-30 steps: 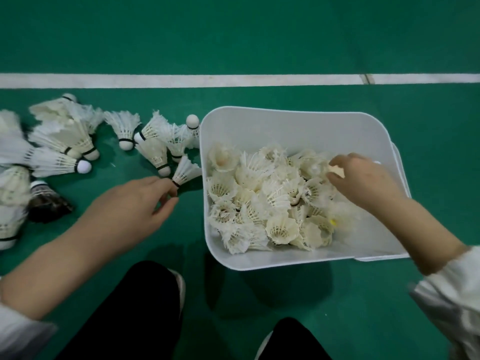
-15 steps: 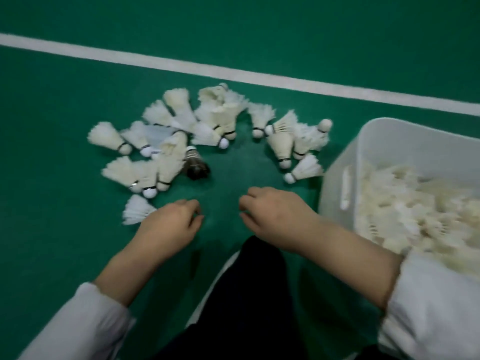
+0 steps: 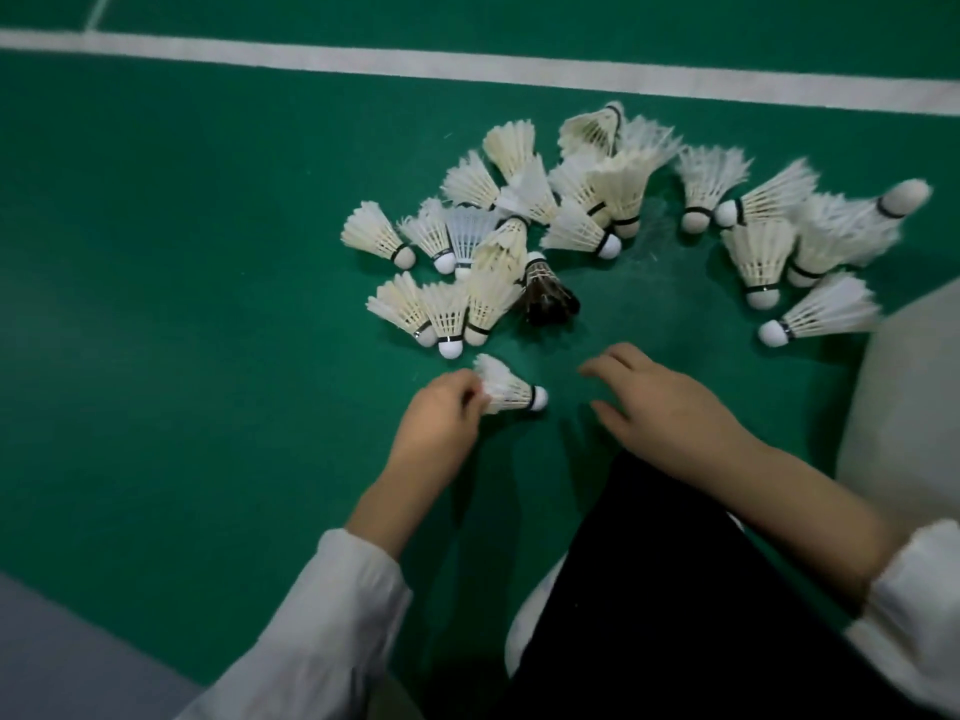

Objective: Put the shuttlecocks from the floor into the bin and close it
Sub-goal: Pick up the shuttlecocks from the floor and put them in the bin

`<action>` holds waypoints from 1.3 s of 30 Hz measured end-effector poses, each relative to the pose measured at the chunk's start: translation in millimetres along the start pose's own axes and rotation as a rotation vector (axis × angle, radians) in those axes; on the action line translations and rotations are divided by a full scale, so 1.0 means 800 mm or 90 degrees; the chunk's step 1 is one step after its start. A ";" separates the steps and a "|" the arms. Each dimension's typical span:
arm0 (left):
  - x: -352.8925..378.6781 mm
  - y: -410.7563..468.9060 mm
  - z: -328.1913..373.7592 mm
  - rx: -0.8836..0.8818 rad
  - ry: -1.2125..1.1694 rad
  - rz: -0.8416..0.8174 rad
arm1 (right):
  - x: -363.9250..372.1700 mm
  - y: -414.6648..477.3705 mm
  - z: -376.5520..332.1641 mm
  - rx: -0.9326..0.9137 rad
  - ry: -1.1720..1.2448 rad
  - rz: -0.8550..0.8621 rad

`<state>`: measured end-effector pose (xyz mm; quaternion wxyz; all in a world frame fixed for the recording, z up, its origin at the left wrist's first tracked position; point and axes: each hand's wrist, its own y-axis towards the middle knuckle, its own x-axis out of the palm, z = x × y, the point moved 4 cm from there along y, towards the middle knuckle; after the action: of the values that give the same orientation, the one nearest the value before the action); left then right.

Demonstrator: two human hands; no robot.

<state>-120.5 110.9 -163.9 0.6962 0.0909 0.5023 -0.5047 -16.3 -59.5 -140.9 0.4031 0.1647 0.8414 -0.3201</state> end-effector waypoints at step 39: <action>-0.018 0.103 0.059 0.075 0.255 0.017 | -0.003 -0.008 0.044 0.092 0.081 0.093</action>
<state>-25.8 129.0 -160.9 0.5826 0.2366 0.5987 -0.4962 1.7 -87.7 -152.8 0.3585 0.2740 0.8257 -0.3386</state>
